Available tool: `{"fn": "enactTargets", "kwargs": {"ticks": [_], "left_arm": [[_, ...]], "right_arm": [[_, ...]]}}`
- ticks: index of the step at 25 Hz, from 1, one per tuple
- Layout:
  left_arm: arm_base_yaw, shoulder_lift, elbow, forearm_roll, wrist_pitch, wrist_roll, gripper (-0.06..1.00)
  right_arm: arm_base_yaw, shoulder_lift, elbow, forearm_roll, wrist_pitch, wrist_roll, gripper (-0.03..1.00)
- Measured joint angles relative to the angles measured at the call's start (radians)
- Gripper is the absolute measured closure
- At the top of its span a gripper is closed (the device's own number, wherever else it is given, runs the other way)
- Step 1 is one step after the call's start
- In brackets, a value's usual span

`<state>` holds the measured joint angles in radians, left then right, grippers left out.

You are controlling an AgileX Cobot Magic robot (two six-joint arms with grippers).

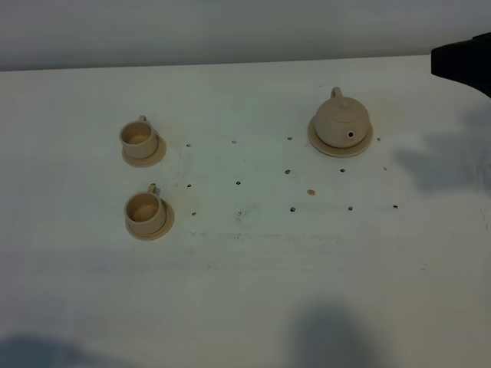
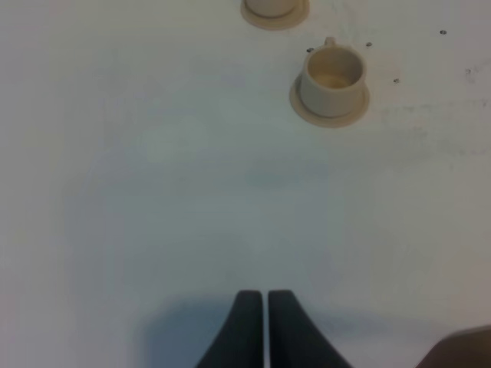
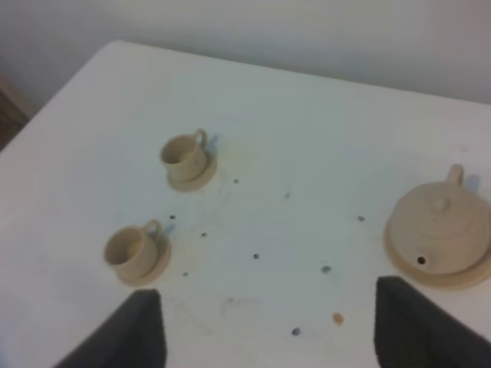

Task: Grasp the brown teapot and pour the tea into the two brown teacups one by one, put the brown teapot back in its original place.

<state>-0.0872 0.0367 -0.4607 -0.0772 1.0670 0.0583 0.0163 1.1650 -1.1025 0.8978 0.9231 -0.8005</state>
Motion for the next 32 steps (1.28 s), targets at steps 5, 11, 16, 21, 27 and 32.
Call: {"fn": "enactTargets", "kwargs": {"ticks": [5,11,16,21,27,32], "left_arm": [[0.000,0.000,0.000,0.002,0.000,0.000,0.96],[0.000,0.000,0.000,0.002,0.000,0.000,0.96],[0.000,0.000,0.000,0.002,0.000,0.000,0.96],[0.000,0.000,0.000,0.002,0.000,0.000,0.96],[0.000,0.000,0.000,0.002,0.000,0.000,0.96],[0.000,0.000,0.000,0.002,-0.001,0.000,0.96]], "right_arm": [[0.000,0.060,-0.028,-0.005,-0.033,0.019,0.39],[0.029,0.167,-0.070,-0.081,-0.077,0.065,0.39],[0.179,0.278,-0.186,-0.302,-0.084,0.177,0.39],[0.311,0.373,-0.327,-0.473,-0.097,0.241,0.39],[0.371,0.508,-0.487,-0.608,-0.074,0.287,0.47],[0.378,0.623,-0.600,-0.717,-0.009,0.288,0.68]]}}
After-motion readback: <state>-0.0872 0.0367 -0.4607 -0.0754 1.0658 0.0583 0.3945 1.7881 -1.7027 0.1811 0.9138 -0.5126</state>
